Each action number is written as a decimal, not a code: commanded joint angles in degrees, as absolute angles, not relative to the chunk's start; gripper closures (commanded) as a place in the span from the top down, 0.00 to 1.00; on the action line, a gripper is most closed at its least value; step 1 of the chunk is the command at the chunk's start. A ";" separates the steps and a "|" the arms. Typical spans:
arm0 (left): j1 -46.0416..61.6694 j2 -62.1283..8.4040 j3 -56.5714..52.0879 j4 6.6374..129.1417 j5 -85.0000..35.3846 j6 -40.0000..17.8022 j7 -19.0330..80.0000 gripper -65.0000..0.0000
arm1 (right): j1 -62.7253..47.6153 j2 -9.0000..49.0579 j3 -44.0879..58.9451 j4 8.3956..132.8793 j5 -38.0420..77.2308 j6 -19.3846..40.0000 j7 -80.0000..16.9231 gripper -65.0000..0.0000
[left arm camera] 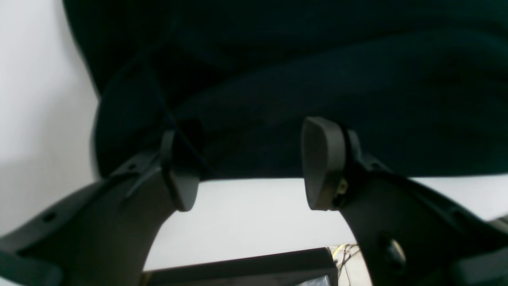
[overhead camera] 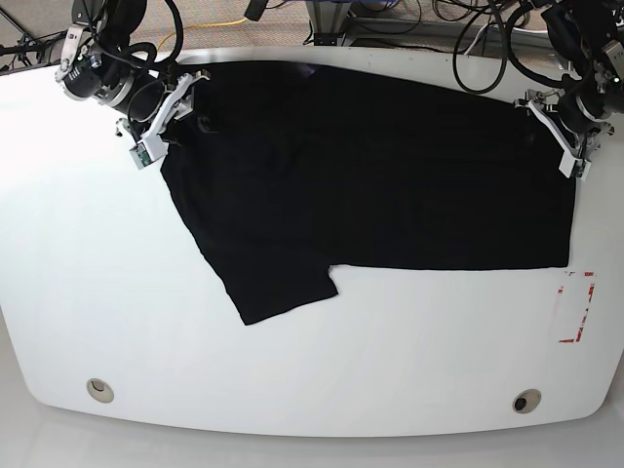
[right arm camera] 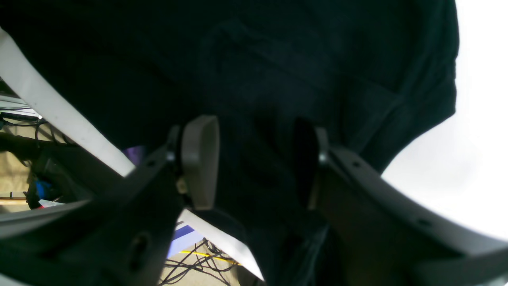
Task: Fold the T-shirt properly
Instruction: 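Adjust grips on the shirt edge with both grippers and release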
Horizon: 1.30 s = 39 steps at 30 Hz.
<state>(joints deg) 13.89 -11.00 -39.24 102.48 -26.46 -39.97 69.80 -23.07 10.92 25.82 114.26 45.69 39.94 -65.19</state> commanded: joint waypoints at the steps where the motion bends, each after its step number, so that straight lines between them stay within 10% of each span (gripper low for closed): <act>1: 11.56 -12.26 -39.69 100.62 -25.36 -40.00 67.82 0.56 | -22.55 11.47 26.07 113.27 46.81 40.00 -64.13 0.35; 7: 9.98 -14.55 -39.69 96.04 -22.11 -40.00 64.75 0.56 | -22.55 11.56 25.98 108.62 47.16 40.00 -64.13 0.12; 39: 11.30 -16.13 -39.60 85.23 -21.67 -40.00 58.51 0.56 | -24.22 16.40 18.77 97.36 35.38 40.00 -60.00 0.11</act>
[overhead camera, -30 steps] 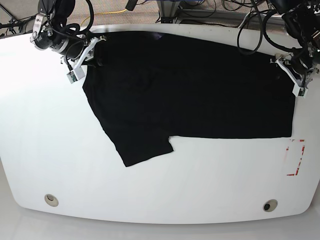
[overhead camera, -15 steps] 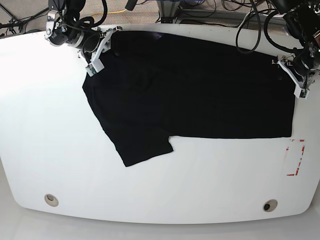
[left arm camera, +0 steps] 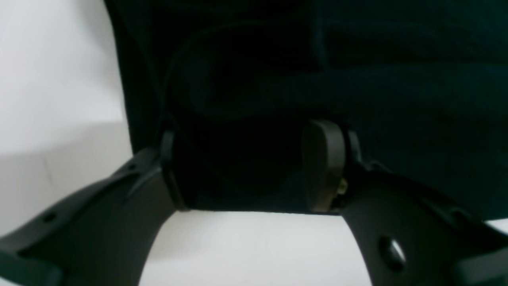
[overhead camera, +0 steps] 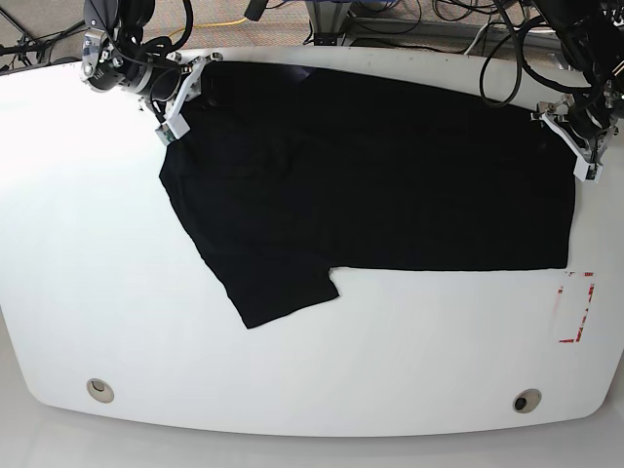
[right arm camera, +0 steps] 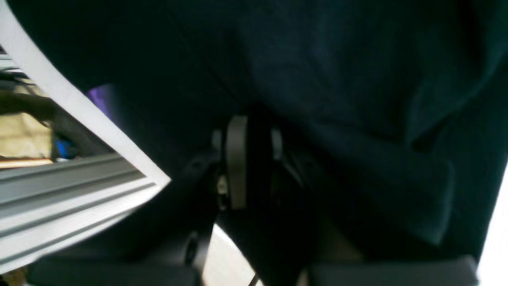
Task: Fold the T-shirt properly
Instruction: 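Adjust grips on the shirt edge with both grippers and release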
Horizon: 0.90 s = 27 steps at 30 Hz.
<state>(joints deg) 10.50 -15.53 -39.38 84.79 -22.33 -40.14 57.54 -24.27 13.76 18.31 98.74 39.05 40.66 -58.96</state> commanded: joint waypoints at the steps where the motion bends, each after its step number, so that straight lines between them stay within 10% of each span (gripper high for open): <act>1: 11.82 -16.13 -39.60 85.23 -21.67 -40.00 58.51 0.56 | -24.31 17.01 18.77 96.92 35.56 40.00 -59.38 0.11; 27: 20.70 -11.47 -42.68 110.29 -22.11 -40.00 67.91 0.56 | -25.98 22.37 24.66 97.54 35.65 40.00 -57.98 0.11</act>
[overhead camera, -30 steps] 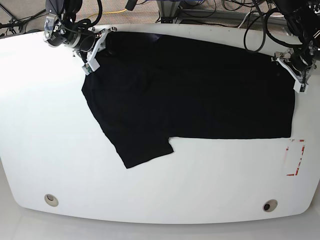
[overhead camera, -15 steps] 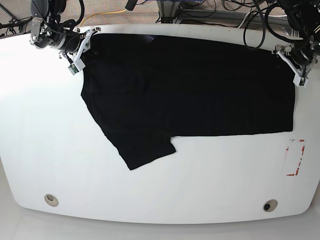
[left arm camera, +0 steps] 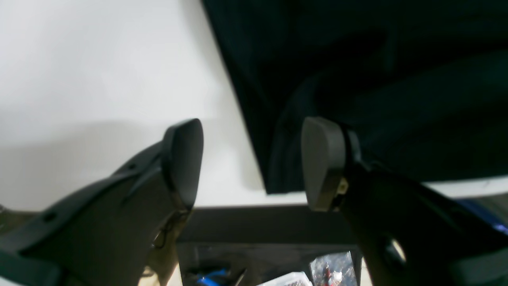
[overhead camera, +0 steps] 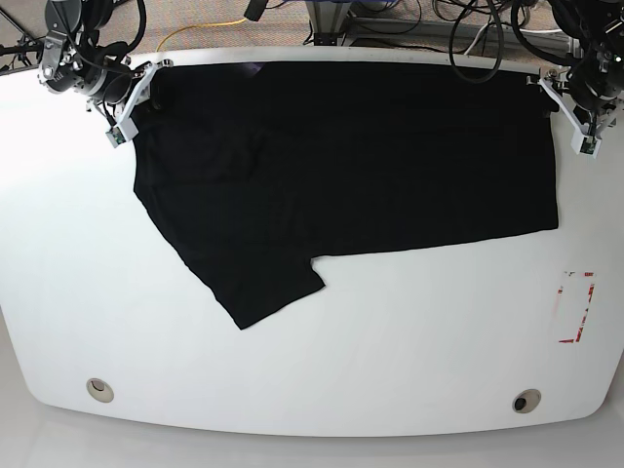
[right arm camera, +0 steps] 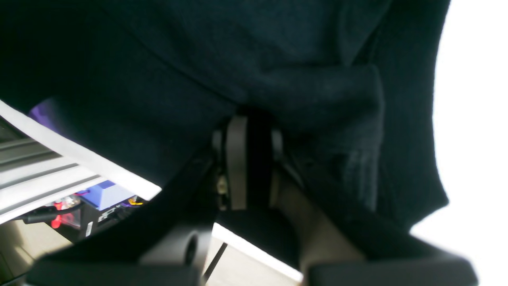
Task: Fold the T-shirt properly
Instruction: 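Adjust grips on the shirt edge with both grippers and release, then reach both grippers to the hem and grasp the hem edge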
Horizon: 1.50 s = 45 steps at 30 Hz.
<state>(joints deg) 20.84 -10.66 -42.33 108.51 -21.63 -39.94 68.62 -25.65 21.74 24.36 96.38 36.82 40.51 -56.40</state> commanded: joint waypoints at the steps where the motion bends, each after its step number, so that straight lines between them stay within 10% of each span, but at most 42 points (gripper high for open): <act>1: 20.70 -11.47 -42.77 110.64 -22.11 -40.00 67.91 0.56 | -26.24 22.37 24.66 98.77 35.38 40.00 -57.98 0.11; 14: 11.82 -12.53 -42.95 110.46 -21.49 -40.00 67.74 0.56 | -24.92 19.12 24.57 110.99 35.65 40.00 -58.07 0.13; 23: 3.65 -12.26 -42.51 110.37 -15.52 -40.00 67.47 0.57 | -13.76 17.36 24.57 108.88 35.12 40.00 -61.76 0.52; 45: -4.97 -9.80 -42.51 105.19 -5.32 -40.00 62.29 0.56 | 23.78 17.36 17.89 69.93 18.95 40.00 -54.46 0.51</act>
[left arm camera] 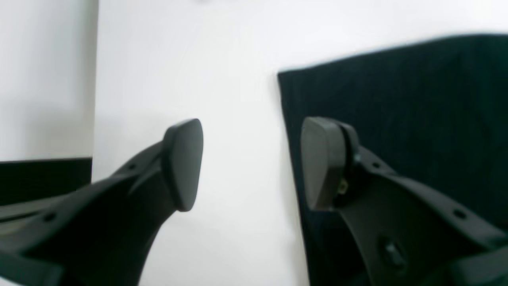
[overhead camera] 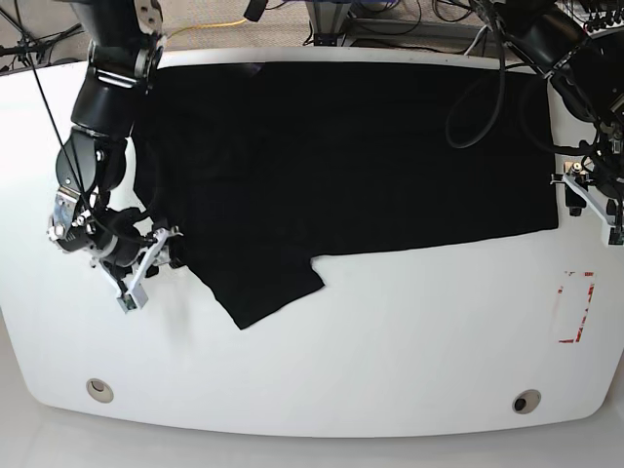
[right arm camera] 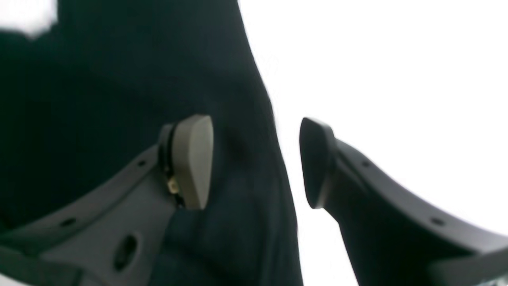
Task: Fold the T-shirt properly
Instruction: 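Reach both grippers to the hem and grasp the hem edge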
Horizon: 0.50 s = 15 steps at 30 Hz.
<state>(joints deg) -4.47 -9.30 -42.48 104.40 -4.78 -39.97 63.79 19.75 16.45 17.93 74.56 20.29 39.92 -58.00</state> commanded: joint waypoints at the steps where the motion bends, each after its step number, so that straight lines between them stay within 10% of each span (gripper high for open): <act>1: -4.79 -9.45 -42.51 105.19 -5.32 -40.00 62.20 0.56 | 24.75 17.36 17.71 67.91 18.24 40.00 -53.32 0.51; 15: -4.44 -8.66 -42.51 105.19 -5.32 -40.00 62.11 0.56 | 33.01 17.10 8.92 41.71 13.76 40.00 -33.89 0.51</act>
